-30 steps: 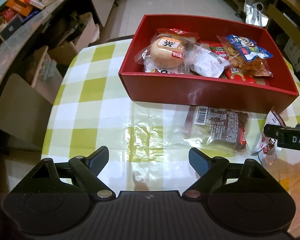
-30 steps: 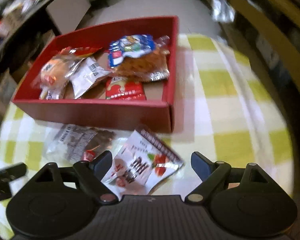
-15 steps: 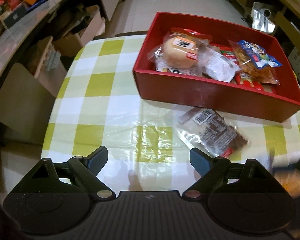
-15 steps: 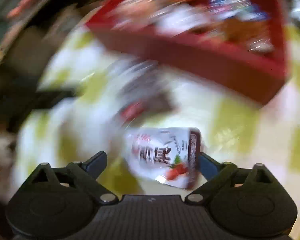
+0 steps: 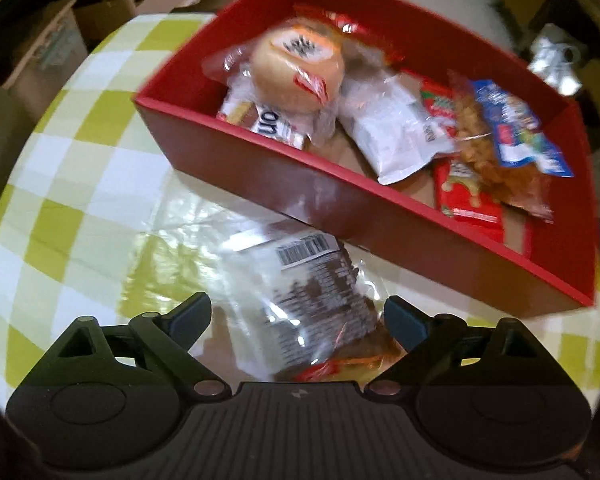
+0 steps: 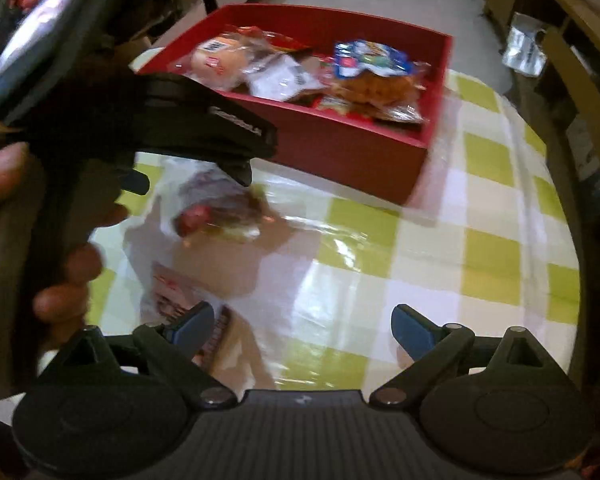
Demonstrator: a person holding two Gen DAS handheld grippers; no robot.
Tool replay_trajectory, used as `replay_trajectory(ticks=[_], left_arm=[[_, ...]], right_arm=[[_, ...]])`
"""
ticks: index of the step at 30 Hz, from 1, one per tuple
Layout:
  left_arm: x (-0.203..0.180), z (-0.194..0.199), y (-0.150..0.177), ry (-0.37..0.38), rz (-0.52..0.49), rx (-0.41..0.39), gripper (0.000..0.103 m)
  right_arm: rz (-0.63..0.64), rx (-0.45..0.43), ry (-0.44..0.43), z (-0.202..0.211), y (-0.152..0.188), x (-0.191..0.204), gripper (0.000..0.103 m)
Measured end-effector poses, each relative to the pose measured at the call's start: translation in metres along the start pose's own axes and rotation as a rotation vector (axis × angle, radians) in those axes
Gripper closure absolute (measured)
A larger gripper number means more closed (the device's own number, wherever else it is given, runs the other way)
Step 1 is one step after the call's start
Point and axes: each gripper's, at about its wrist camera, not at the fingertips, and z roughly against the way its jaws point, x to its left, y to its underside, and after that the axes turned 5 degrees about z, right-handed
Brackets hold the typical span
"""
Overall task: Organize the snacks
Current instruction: 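Close the left gripper on the clear jerky bag and lift it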
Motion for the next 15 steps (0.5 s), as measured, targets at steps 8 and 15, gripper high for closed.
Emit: replay_trajectory(ticks=[8, 15], left_arm=[[0.000, -0.004, 0.018, -0.037, 0.018, -0.017, 0.008], [0.056, 0.016, 0.045, -0.115, -0.057, 0.003, 0.017]], right_arm=[[-0.018, 0.010, 0.003, 0.002, 0.010, -0.026, 0.003], [0.010, 0.003, -0.049, 0.004, 0.009, -0.006, 0.003]])
